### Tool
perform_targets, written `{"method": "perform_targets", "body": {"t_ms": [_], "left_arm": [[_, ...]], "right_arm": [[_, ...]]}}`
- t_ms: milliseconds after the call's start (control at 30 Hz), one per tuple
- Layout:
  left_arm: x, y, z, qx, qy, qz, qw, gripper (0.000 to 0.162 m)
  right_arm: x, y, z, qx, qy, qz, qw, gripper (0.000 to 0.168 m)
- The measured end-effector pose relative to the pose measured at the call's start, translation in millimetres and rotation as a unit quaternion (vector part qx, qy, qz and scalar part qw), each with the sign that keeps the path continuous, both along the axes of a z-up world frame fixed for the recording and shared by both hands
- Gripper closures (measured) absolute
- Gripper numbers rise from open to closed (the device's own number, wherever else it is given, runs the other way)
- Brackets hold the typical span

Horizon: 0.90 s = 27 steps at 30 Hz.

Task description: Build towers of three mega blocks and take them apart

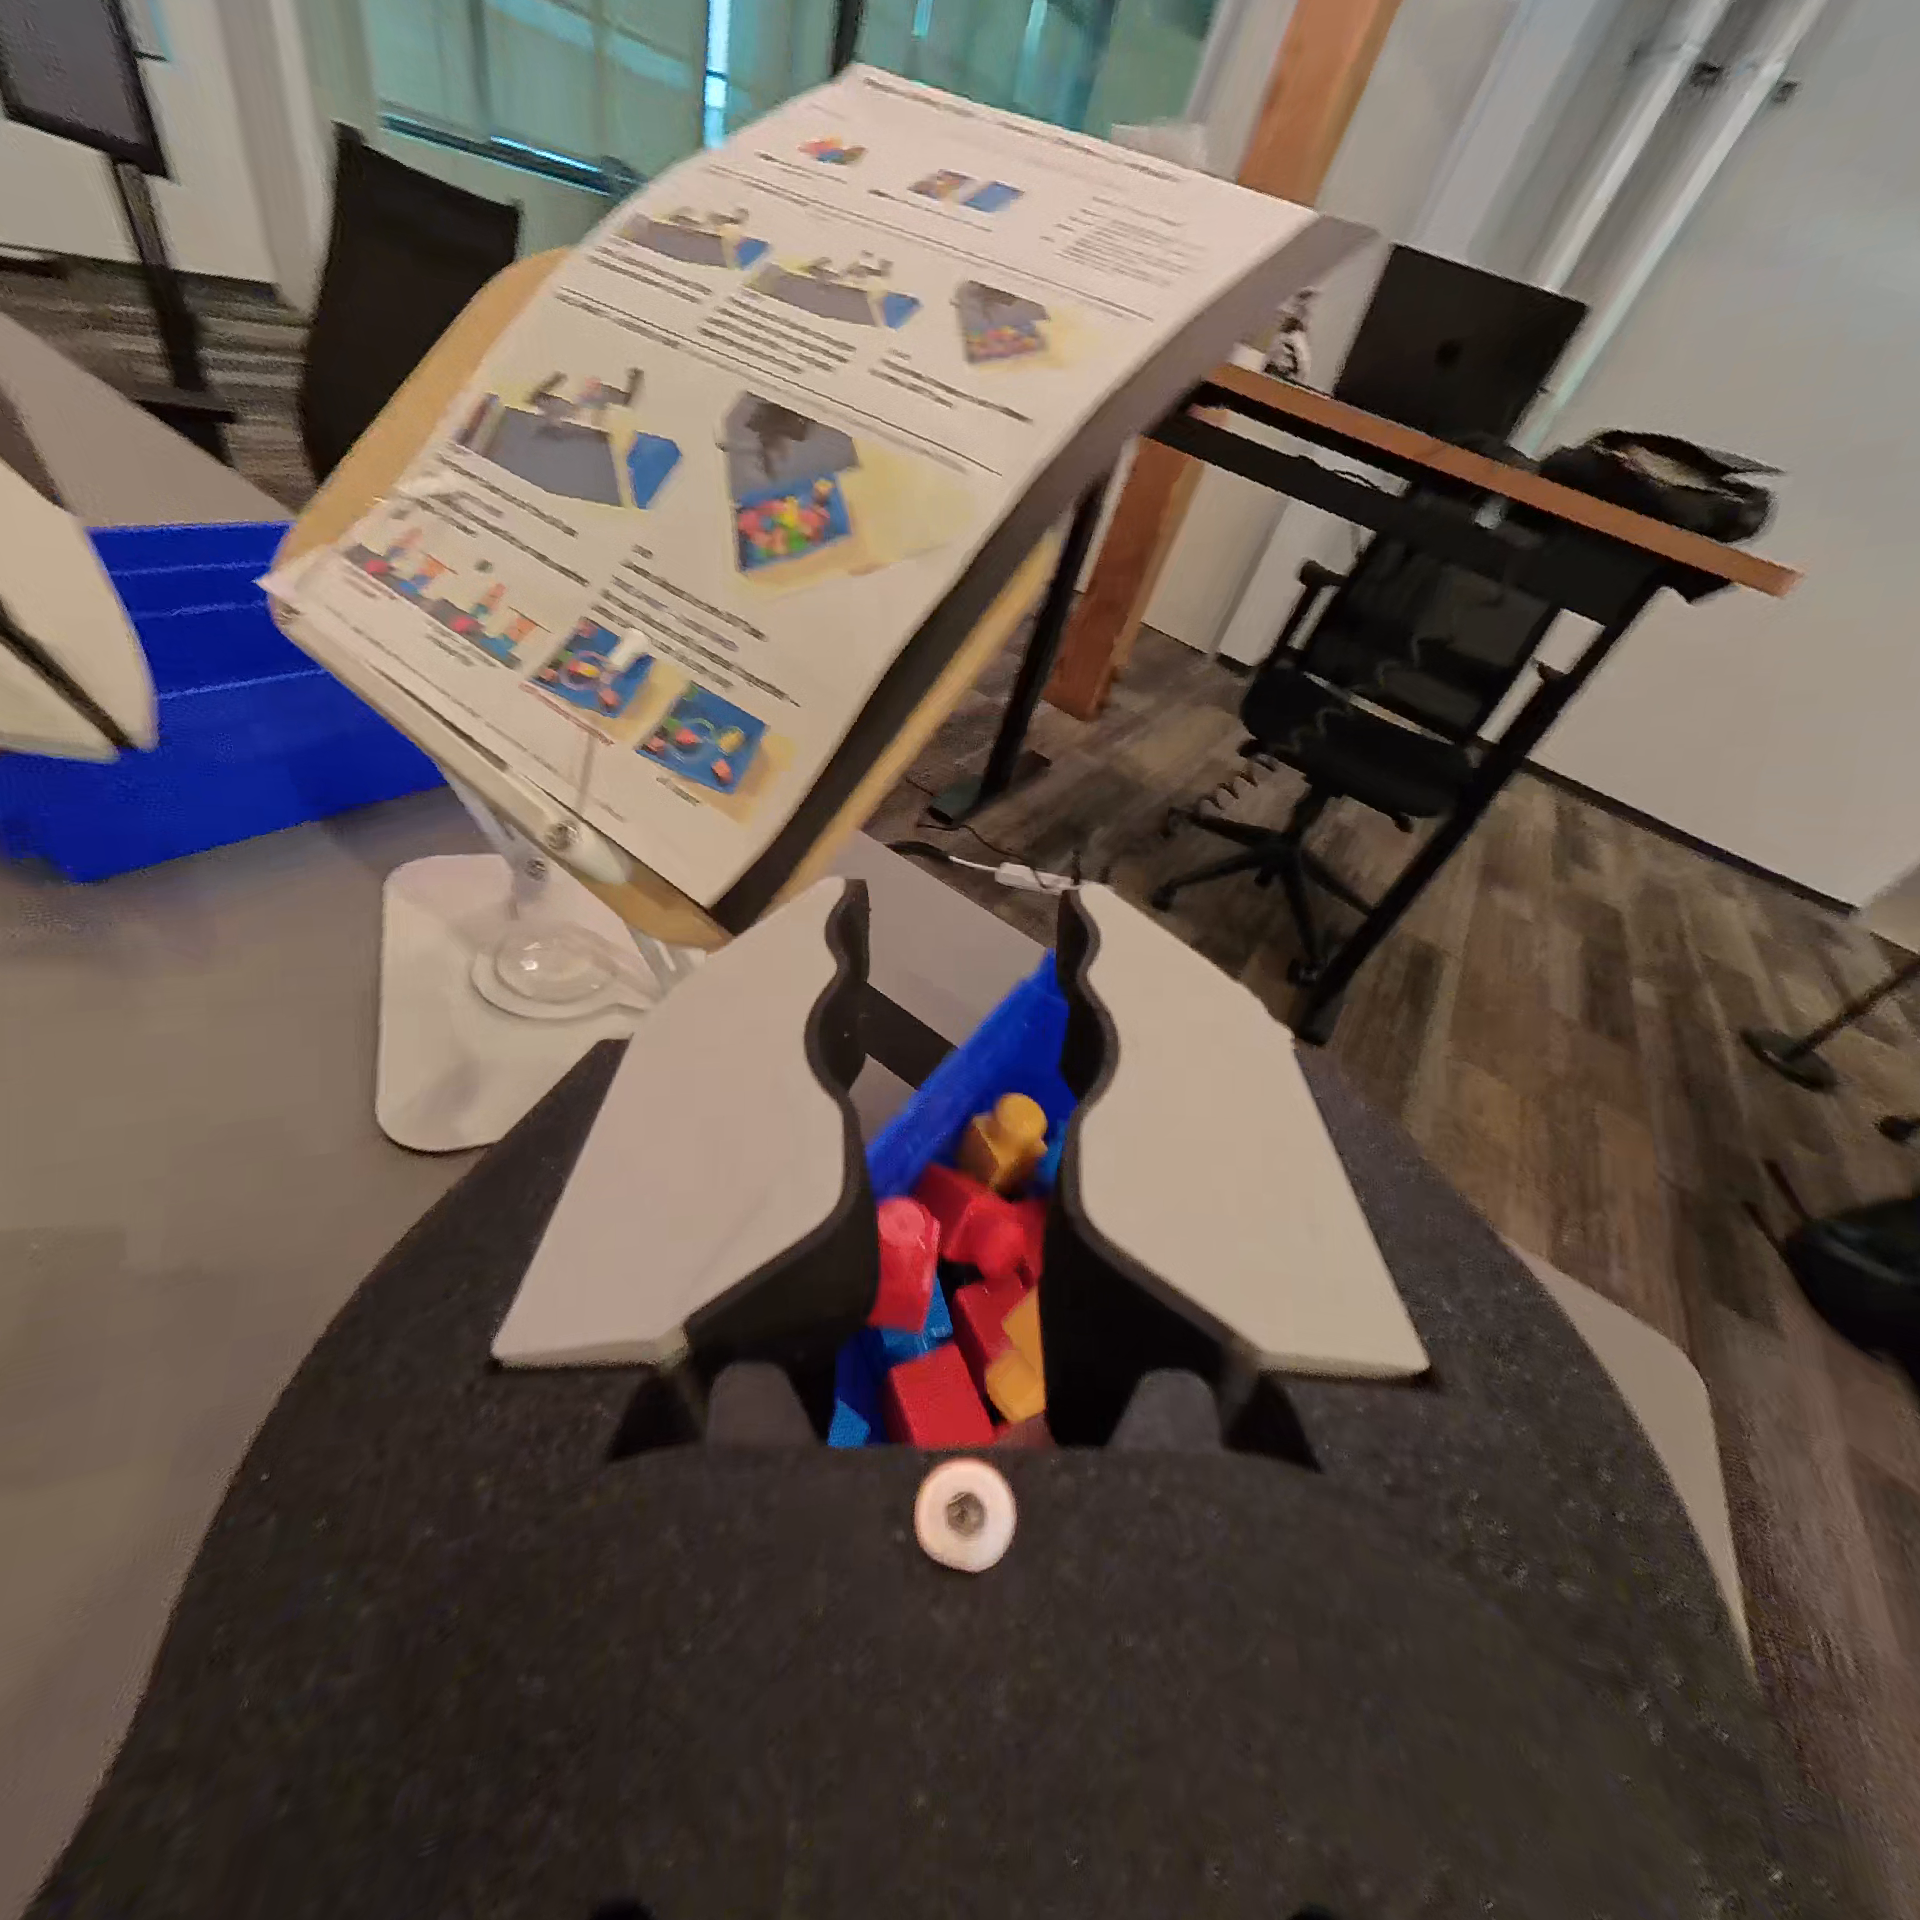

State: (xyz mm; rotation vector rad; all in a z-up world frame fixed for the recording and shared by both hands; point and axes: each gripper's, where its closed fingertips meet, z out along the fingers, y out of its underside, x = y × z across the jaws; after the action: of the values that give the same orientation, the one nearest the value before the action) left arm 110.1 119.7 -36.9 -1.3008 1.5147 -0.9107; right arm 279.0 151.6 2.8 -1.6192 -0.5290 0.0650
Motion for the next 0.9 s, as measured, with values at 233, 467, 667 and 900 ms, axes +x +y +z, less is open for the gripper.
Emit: {"method": "perform_targets", "body": {"t_ms": [233,467,667,900], "left_arm": [[-17.0,-8.5,10.7,0.013,-0.006,0.008,1.000,0.160],[-66.8,29.6,-13.7,0.023,0.070,0.085,0.994,0.148],[-155.8,70.4,-15.1,-0.010,0.000,0.226,0.974,0.141],[-307.2,128.9,-31.6,-0.029,-0.032,0.465,0.884,0.110]], "right_arm": [[85.4,-42.9,-57.3,-0.073,0.020,-0.086,0.993,0.129],[154.5,-85.4,-90.0,-0.067,0.058,-0.159,0.983,0.120],[177.4,-98.8,-94.6,-0.035,0.089,-0.172,0.980,0.117],[170.8,-68.7,-138.3,-0.121,0.062,-0.173,0.976,0.112]]}}
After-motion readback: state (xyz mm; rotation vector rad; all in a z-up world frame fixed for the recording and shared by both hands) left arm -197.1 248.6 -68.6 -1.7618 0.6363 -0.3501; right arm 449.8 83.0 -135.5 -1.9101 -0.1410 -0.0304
